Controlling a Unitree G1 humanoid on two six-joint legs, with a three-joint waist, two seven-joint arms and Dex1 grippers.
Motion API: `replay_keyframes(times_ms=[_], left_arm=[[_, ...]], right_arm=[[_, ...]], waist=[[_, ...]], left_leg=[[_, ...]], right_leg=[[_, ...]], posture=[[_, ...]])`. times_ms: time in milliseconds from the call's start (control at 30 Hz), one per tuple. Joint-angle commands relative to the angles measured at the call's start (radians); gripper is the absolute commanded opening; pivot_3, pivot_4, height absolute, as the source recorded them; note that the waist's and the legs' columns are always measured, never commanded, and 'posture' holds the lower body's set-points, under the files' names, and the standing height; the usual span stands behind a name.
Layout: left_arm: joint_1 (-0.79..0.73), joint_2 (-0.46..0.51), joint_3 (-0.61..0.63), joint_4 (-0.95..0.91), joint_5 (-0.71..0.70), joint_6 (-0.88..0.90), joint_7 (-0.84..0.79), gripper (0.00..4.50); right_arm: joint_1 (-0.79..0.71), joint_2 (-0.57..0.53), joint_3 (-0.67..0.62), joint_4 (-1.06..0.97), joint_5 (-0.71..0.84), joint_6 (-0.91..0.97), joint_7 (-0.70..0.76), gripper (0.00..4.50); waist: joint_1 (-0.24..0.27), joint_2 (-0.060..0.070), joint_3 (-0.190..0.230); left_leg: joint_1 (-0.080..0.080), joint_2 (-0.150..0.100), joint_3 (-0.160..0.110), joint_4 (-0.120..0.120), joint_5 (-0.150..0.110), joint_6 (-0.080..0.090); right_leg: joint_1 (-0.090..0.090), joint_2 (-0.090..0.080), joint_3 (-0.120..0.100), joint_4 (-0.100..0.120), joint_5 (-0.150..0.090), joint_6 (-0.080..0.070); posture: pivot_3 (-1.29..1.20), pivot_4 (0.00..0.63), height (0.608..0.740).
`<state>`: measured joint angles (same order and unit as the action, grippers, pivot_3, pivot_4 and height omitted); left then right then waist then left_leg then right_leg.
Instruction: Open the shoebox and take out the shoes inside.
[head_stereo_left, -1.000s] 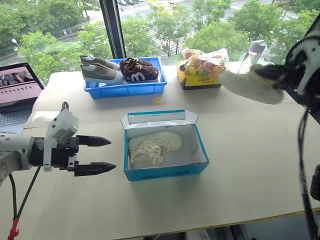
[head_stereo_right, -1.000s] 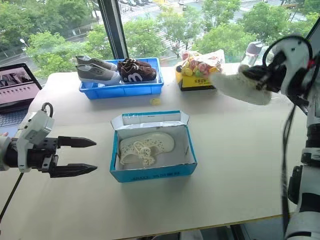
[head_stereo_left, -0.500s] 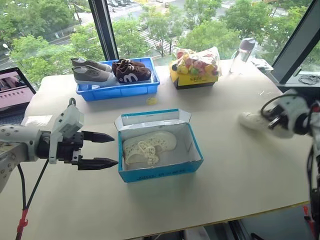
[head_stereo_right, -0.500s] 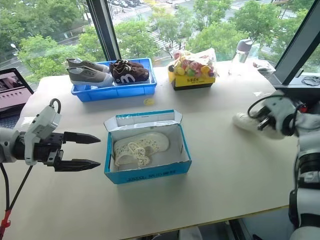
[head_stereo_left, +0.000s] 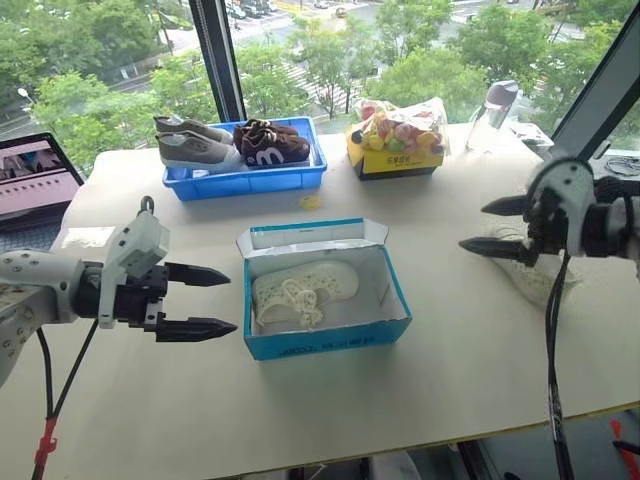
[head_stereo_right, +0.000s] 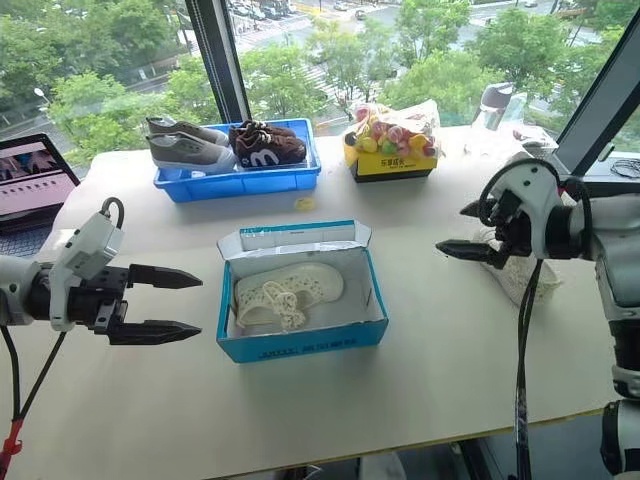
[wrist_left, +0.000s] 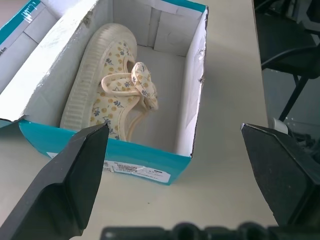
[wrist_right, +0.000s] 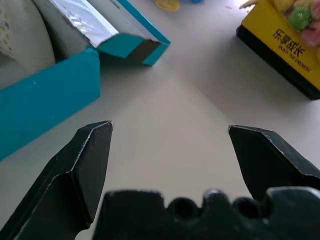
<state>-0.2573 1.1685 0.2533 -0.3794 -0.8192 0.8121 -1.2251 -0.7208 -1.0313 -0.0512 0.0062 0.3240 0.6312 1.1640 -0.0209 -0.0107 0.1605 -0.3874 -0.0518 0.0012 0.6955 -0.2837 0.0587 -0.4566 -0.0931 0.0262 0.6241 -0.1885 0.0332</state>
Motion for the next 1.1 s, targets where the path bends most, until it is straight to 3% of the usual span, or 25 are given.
replay_keyframes(times_ms=[33, 167, 400, 600, 1033, 1067, 1100], left_arm=[[-0.001, 0.000, 0.023, -0.007, 0.007, -0.016, 0.004, 4.50], [-0.012, -0.005, 0.011, 0.004, 0.015, -0.019, 0.004, 4.50], [-0.003, -0.010, 0.024, -0.012, 0.016, -0.010, 0.014, 4.50], [0.079, -0.011, 0.095, -0.063, -0.004, 0.013, 0.041, 4.50], [0.124, -0.006, 0.158, -0.095, -0.024, 0.046, 0.068, 4.50], [0.124, -0.006, 0.157, -0.096, -0.026, 0.046, 0.070, 4.50], [0.123, -0.006, 0.157, -0.096, -0.027, 0.047, 0.071, 4.50]], right_arm=[[-0.070, 0.032, 0.012, -0.100, 0.043, -0.023, 0.022, 4.42], [-0.141, 0.170, 0.120, -0.196, 0.110, -0.024, 0.082, 4.42], [-0.188, 0.352, 0.363, -0.081, -0.083, -0.243, 0.090, 4.42], [-0.213, 0.457, 0.443, 0.041, -0.171, -0.383, 0.103, 4.42], [-0.167, 0.599, 0.535, 0.100, -0.245, -0.467, 0.123, 4.42], [-0.163, 0.612, 0.539, 0.125, -0.256, -0.476, 0.115, 3.89], [-0.162, 0.620, 0.541, 0.142, -0.264, -0.483, 0.111, 3.71]], waist=[[0.001, 0.000, 0.000], [-0.004, 0.000, 0.000], [0.000, -0.001, 0.000], [0.004, -0.001, 0.000], [0.002, -0.002, 0.000], [0.001, -0.002, 0.000], [0.001, -0.002, 0.000]], left_leg=[[0.001, 0.000, 0.000, 0.000, 0.000, 0.000], [0.003, 0.000, 0.000, 0.001, 0.000, -0.001], [0.001, -0.001, -0.001, 0.002, 0.001, -0.001], [-0.002, -0.001, -0.001, 0.003, 0.003, -0.006], [0.001, -0.001, -0.003, 0.002, 0.003, -0.006], [0.001, -0.001, -0.003, 0.002, 0.003, -0.006], [0.001, -0.001, -0.003, 0.002, 0.003, -0.007]], right_leg=[[0.000, 0.000, 0.000, 0.001, 0.000, 0.000], [0.001, 0.000, 0.001, 0.002, 0.000, 0.000], [0.000, 0.000, 0.000, 0.003, 0.000, 0.000], [-0.001, -0.001, -0.002, 0.002, 0.000, 0.000], [-0.001, -0.001, -0.003, 0.003, 0.000, 0.000], [-0.001, -0.001, -0.003, 0.003, 0.000, 0.000], [-0.001, -0.001, -0.003, 0.003, 0.000, 0.000]], posture=[[0.00, 0.150, 0.740], [0.00, 0.150, 0.740], [0.00, 0.150, 0.740], [0.00, 0.150, 0.740], [0.00, 0.150, 0.740], [0.00, 0.150, 0.740], [0.00, 0.150, 0.740]])
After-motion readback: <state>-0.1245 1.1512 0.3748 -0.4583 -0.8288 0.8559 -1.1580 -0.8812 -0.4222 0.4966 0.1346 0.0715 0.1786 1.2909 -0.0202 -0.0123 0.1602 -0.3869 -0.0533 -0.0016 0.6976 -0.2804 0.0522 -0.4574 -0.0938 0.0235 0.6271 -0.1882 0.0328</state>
